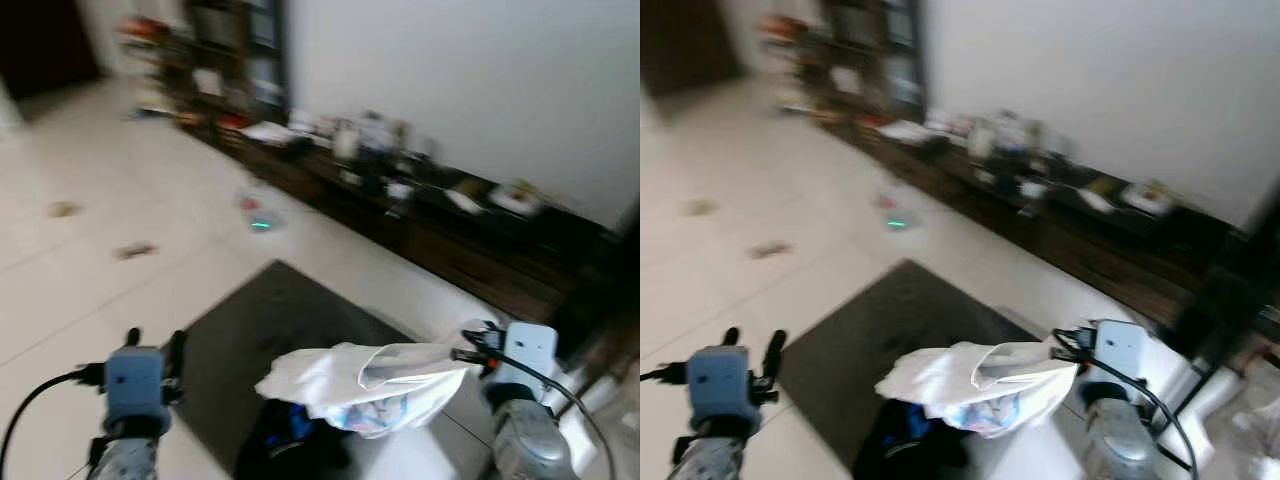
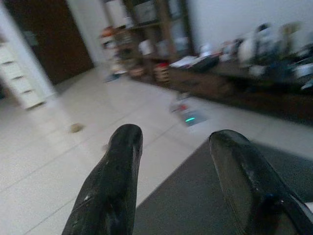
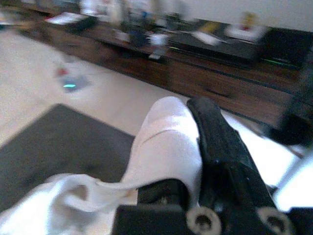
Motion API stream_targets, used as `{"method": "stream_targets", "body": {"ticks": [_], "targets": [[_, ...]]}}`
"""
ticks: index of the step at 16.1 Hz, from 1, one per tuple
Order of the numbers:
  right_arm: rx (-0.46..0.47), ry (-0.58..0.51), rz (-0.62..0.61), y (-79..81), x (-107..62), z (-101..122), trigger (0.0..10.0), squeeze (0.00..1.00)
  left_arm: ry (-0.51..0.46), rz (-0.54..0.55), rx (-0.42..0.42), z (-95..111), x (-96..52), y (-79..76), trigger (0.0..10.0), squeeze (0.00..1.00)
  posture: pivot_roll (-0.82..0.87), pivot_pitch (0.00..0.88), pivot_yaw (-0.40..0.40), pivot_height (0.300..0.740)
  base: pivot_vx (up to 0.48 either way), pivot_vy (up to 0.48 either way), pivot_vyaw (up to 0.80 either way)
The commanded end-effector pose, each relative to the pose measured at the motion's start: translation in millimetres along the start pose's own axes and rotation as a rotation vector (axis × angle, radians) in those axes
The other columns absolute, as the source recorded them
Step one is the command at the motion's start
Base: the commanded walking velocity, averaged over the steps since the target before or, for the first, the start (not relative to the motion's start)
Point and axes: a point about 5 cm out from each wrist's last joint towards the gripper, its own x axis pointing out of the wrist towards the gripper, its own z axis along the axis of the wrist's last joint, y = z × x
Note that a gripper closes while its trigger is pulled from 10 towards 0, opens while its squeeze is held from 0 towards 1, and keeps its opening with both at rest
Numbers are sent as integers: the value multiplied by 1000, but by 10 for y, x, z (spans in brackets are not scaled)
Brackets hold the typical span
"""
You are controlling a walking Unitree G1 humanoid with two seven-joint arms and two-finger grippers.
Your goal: Hang hanger
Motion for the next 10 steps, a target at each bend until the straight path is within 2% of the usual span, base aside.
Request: {"method": "stream_targets", "body": {"ticks": [1, 3, 5, 7, 10], "targets": [[1, -11, -1, 7, 7, 35, 10000, 0, 7, 1, 12, -9, -9, 19, 10000, 0, -16, 43, 7, 740, 0, 0, -763], [0, -10, 1, 14, 9, 35, 10000, 0, 11, 3, 2, -10, -4, 23, 10000, 0, -15, 45, 7, 740, 0, 0, -731], [-1, -10, 4, 17, 14, 36, 10000, 0, 6, 3, -2, -4, 1, 22, 10000, 0, -14, 48, 7, 740, 0, 418, -731], [1, -9, 8, 25, 20, 38, 10000, 0, -5, -7, 9, 15, 9, 7, 10000, 0, -13, 49, 7, 740, 0, 0, -697], [-4, -13, 24, 54, 19, 38, 10000, 0, -12, -11, 9, 27, 10, -4, 10000, 0, -12, 52, 7, 740, 0, 0, 0]]}}
